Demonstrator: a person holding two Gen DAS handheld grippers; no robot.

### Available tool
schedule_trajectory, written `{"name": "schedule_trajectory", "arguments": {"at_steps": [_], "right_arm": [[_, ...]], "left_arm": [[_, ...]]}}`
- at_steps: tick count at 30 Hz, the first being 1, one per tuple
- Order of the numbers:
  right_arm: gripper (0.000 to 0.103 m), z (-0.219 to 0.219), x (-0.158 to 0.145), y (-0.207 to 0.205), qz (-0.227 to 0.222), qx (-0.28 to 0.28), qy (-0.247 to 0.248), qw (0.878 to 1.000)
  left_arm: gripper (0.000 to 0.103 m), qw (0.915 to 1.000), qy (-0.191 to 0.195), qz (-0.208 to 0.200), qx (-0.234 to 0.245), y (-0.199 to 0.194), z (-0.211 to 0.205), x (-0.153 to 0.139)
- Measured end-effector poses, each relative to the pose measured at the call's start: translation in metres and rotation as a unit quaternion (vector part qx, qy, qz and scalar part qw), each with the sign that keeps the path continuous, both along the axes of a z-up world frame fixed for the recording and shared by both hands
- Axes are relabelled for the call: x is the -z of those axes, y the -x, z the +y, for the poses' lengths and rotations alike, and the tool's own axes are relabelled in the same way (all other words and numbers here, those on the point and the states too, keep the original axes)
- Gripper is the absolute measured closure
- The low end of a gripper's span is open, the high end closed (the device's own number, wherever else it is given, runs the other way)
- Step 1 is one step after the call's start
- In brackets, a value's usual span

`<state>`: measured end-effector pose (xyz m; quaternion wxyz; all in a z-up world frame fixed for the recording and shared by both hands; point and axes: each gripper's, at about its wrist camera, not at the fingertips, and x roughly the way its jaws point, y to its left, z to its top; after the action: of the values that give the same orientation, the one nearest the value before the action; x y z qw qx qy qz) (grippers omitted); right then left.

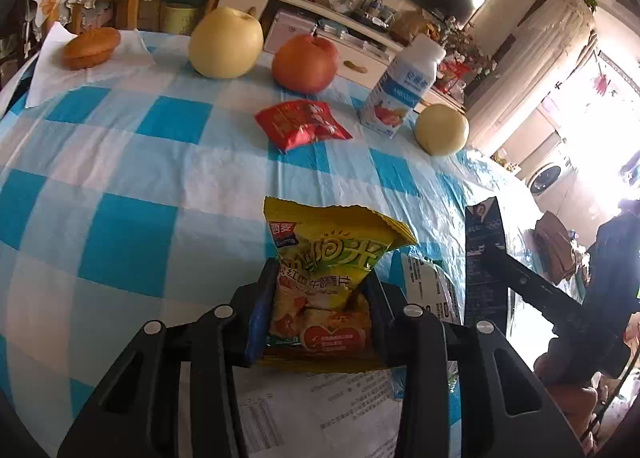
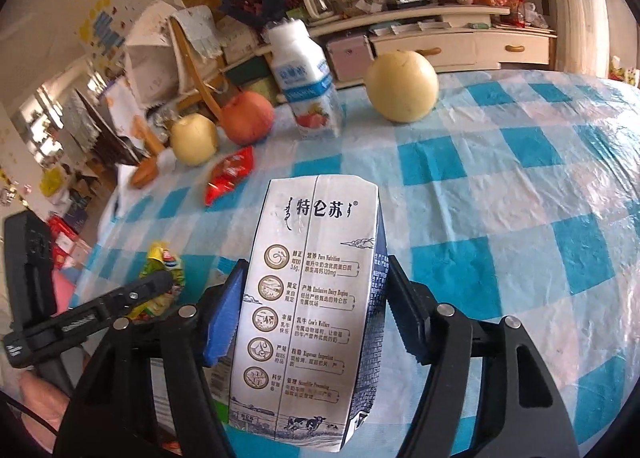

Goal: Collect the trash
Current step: 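Lift the chip packet and milk carton and carry both toward the pink bucket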

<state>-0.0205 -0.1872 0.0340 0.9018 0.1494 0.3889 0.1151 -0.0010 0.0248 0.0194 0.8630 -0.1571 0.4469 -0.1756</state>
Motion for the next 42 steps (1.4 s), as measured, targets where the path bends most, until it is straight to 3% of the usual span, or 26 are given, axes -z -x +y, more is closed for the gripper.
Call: {"name": "schedule_trajectory", "arguments": {"at_steps": [8, 25, 42], "right_arm": [[0.036, 0.009, -0.013, 0.009, -0.02, -0.017, -0.032, 0.999], [0.036, 0.045, -0.021, 0.042, -0.024, -0.034, -0.012, 0.999], [0.036, 0.071, -0.039, 0.065, -0.032, -0.031, -0.012, 0.999]], "left_arm": [[0.063, 0.9997, 0.022, -0.009, -0.009, 0.004, 0.013, -0.008], [0.066, 0.9988, 0.045, -0.021, 0.002, 0.022, 0.018, -0.017], [0.066, 0.9961, 0.065, -0.057, -0.018, 0.047, 0.053, -0.043]]}}
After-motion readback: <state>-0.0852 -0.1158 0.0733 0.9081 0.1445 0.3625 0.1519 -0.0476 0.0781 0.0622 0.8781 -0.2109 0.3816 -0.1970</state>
